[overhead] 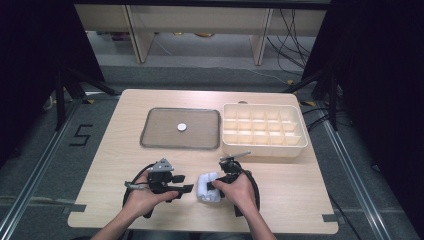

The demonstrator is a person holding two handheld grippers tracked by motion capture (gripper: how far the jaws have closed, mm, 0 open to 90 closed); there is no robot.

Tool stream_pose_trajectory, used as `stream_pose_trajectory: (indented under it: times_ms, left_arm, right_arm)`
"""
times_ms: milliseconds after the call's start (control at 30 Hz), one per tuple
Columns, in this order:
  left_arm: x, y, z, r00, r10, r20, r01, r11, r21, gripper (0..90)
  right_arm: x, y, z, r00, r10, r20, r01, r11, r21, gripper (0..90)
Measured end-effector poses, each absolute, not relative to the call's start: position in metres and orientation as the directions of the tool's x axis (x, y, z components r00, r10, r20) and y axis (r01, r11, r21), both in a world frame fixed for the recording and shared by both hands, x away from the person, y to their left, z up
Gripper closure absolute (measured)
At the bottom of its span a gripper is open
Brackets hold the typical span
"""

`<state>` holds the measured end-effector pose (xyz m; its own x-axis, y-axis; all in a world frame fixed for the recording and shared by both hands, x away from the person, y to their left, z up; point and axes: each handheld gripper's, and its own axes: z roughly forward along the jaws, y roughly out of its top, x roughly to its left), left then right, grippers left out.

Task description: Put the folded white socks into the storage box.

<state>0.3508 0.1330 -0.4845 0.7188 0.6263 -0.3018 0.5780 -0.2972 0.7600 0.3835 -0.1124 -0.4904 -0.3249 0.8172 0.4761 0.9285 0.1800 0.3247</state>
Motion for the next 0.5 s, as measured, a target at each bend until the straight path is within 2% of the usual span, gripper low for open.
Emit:
stream_pose_trajectory:
  times_ms: [67,133,267,300,500]
  left_arm:
    - [0.351,0.135,-0.485,0.714,0.632,-0.301,0.579,-0.292,0.761,46.8]
    - [0.35,0.137,-0.487,0.707,0.641,-0.299,0.58,-0.284,0.764,46.8]
    - [0.35,0.142,-0.488,0.697,0.649,-0.305,0.587,-0.272,0.762,46.8]
    - [0.35,0.143,-0.488,0.693,0.651,-0.31,0.589,-0.265,0.763,46.8]
    - [0.351,0.149,-0.491,0.678,0.662,-0.32,0.59,-0.231,0.773,46.7]
  right_arm:
    - [0.383,-0.113,-0.49,-0.335,0.812,0.478,0.927,0.194,0.32,69.8]
    - [0.384,-0.113,-0.492,-0.41,0.792,0.452,0.888,0.232,0.398,70.7]
    - [0.383,-0.114,-0.489,-0.43,0.78,0.456,0.88,0.249,0.404,71.7]
    - [0.381,-0.113,-0.487,-0.409,0.794,0.45,0.888,0.234,0.396,71.7]
    - [0.379,-0.121,-0.477,-0.44,0.81,0.386,0.851,0.24,0.466,72.0]
